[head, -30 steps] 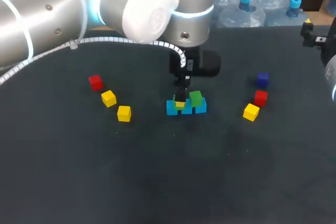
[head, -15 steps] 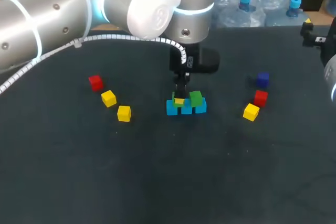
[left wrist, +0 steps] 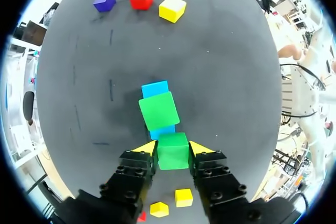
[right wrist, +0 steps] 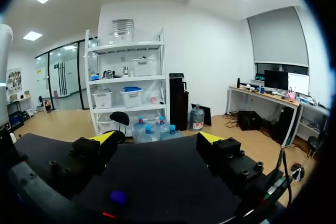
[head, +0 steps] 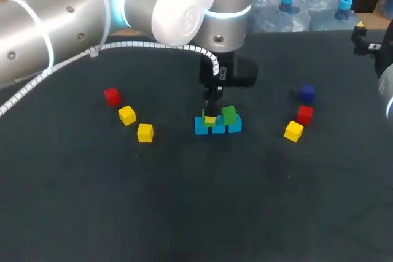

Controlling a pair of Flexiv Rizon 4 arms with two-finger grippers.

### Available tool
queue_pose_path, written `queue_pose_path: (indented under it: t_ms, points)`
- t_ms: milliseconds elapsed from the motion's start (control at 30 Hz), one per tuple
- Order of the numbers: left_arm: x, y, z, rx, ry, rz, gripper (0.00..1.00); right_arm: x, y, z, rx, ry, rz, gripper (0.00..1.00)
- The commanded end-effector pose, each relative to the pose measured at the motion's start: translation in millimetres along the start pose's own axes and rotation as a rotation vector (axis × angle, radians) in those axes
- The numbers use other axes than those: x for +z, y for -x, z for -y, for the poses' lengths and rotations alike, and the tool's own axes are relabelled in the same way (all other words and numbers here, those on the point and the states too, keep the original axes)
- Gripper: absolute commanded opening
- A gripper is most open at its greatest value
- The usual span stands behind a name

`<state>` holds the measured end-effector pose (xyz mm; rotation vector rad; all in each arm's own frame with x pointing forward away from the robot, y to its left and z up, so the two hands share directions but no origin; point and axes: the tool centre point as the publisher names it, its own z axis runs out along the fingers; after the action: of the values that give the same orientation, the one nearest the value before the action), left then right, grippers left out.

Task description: Place the blue cubes, place green cubes on the blue cubes, place the yellow cubes on the green cubes, then place the red cubes on the yellow cubes, and place purple cube on the red cubes.

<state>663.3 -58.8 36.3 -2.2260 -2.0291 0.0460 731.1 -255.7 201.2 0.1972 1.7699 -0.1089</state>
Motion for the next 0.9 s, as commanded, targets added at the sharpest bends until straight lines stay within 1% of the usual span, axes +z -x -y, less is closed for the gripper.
queue_pose_path:
  t_ms: [33,900]
  points:
    - [-0.1,1.6,-4.9,0.000,-0.010,-0.007,0.00,1.3,-4.3,3.0,0.002,0.059,0.185,1.00]
    - [4.2,-0.2,-7.7,-0.011,-0.017,-0.017,0.00,1.3,-4.3,3.0,0.002,0.059,0.185,1.00]
